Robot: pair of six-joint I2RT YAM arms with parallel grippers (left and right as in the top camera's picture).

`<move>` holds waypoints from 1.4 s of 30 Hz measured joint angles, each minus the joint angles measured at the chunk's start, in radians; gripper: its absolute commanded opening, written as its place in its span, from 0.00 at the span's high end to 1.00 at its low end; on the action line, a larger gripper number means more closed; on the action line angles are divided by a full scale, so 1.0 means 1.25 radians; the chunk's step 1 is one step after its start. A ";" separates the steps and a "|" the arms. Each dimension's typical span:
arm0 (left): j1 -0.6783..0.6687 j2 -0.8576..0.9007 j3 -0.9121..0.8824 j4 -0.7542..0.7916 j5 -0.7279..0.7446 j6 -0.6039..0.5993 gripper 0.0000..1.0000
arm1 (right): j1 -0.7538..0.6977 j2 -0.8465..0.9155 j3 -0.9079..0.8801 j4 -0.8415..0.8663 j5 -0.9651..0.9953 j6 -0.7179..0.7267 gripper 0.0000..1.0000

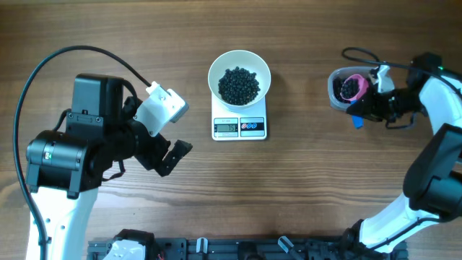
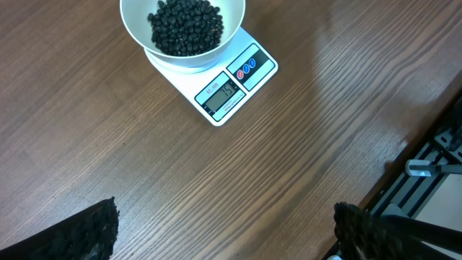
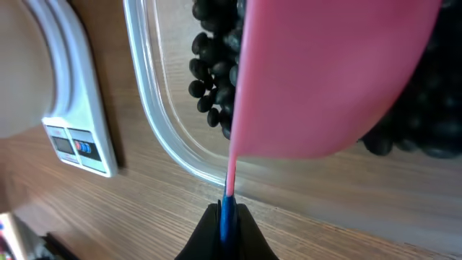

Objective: Scoop item into bowl and weigh 150g on scale

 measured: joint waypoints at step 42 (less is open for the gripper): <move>0.000 0.000 0.000 0.000 0.000 0.000 0.00 | -0.081 0.000 0.000 -0.103 -0.379 -0.123 0.96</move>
